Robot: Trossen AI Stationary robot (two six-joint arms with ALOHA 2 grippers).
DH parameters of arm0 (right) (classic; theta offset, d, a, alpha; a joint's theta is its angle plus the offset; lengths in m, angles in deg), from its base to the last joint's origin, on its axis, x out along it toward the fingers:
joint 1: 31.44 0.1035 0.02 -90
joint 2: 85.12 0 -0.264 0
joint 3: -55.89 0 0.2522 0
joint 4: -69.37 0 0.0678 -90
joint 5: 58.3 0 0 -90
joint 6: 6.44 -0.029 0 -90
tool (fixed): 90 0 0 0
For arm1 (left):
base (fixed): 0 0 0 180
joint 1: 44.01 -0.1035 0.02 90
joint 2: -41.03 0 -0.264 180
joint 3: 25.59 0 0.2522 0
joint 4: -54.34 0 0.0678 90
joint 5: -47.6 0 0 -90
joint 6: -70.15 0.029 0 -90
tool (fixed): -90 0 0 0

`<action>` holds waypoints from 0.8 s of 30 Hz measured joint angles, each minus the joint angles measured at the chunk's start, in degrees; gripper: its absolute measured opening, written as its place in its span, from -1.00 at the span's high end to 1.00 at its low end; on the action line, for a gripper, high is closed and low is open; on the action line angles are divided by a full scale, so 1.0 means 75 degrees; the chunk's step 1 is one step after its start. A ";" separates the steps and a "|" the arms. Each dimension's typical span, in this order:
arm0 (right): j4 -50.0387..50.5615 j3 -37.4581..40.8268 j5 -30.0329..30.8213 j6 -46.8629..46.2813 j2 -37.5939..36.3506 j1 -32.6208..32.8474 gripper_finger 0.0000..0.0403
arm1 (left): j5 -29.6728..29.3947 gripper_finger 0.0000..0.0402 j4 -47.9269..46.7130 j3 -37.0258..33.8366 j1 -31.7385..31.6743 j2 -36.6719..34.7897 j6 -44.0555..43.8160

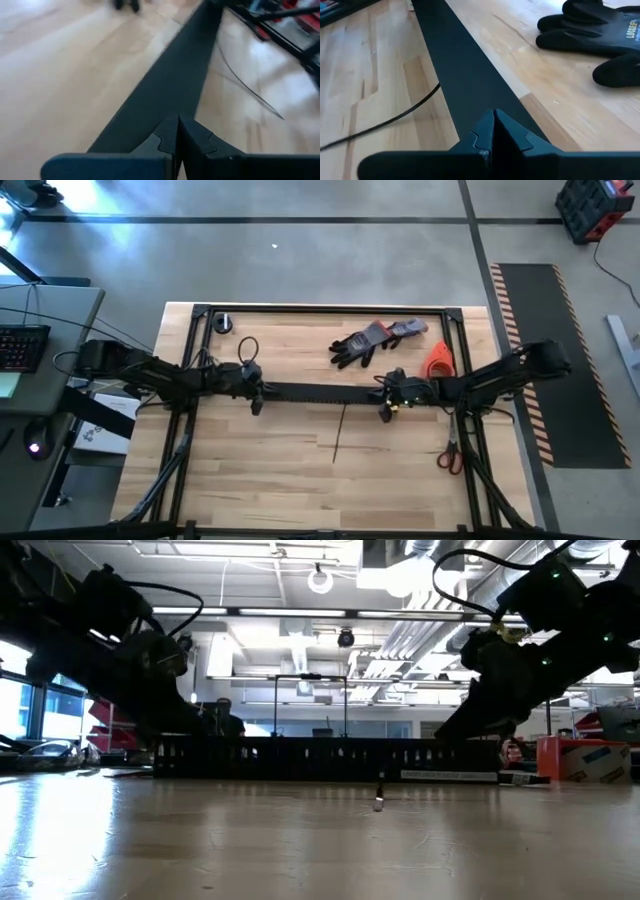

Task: Ziptie cables
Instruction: Close the black cable duct using the black cable duct lid, then return to Home Position

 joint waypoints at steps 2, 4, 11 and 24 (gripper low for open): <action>0.0190 0.0049 -0.0136 0.0165 -0.0430 0.0001 1.00 | 0.0359 1.00 -0.0274 0.0240 -0.0023 -0.0173 0.0085; 0.0275 0.0055 -0.0340 0.0466 -0.0941 0.0001 1.00 | 0.0596 1.00 -0.0563 0.0640 -0.0018 -0.0418 0.0235; 0.0878 0.0028 -0.2274 0.1645 -0.3020 -0.0637 1.00 | 0.0590 1.00 -0.3056 0.2176 -0.0130 -0.1329 0.1366; 0.4062 0.0396 -0.4640 0.2001 -0.7341 -0.2396 1.00 | 0.1412 1.00 -0.4815 0.1966 -0.2118 -0.3772 0.2220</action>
